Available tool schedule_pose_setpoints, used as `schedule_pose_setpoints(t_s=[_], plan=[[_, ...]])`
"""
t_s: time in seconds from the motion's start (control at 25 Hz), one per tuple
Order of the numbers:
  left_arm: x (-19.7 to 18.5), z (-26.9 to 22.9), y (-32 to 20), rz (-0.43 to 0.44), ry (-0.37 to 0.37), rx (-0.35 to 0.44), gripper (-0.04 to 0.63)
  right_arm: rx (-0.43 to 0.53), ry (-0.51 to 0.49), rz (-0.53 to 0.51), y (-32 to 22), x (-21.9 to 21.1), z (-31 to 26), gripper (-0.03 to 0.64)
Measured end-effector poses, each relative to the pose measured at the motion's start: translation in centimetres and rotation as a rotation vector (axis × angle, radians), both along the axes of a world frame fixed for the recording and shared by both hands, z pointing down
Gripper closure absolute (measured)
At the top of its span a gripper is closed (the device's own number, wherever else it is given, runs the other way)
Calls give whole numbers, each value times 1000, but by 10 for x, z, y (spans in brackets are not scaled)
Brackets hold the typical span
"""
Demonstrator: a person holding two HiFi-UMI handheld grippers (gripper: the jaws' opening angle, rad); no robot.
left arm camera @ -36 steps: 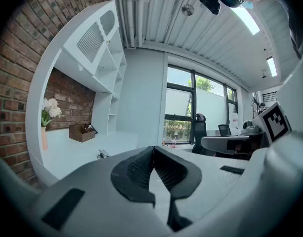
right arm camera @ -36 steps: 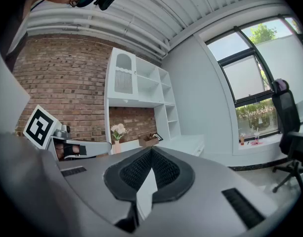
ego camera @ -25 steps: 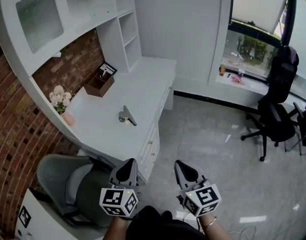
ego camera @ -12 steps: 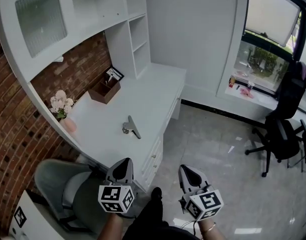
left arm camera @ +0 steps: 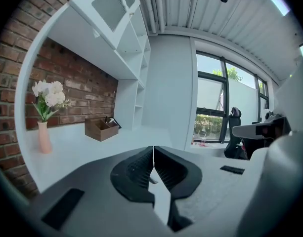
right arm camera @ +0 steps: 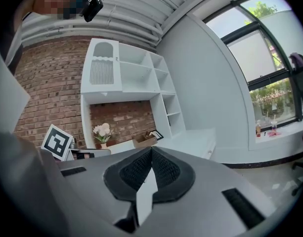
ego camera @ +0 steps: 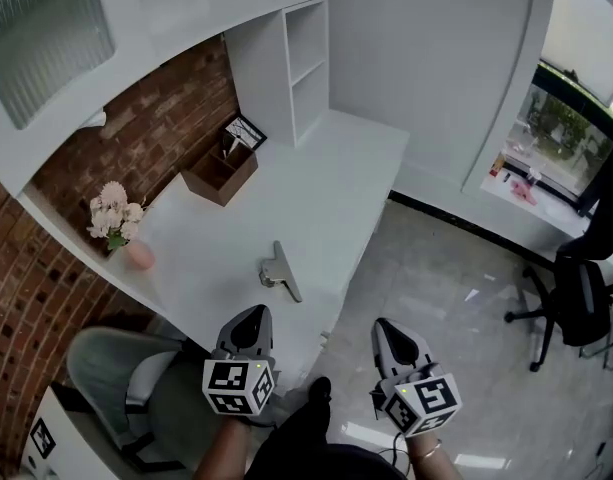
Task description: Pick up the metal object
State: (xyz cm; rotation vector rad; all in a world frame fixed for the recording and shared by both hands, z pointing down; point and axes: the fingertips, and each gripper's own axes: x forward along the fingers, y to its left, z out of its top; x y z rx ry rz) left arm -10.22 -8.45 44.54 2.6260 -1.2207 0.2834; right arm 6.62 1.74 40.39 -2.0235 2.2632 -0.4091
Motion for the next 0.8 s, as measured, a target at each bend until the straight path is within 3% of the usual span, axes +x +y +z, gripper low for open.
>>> schedule_pose_setpoints(t_s=[0.4, 0.68, 0.8], plan=[[17, 13, -83, 10, 17, -64, 582, -42, 12, -27, -91, 9, 4, 612], [14, 18, -110, -7, 21, -78, 510, -83, 20, -43, -117, 7, 17, 612], [11, 27, -111, -22, 23, -122, 471, -89, 11, -48, -124, 9, 19, 612]])
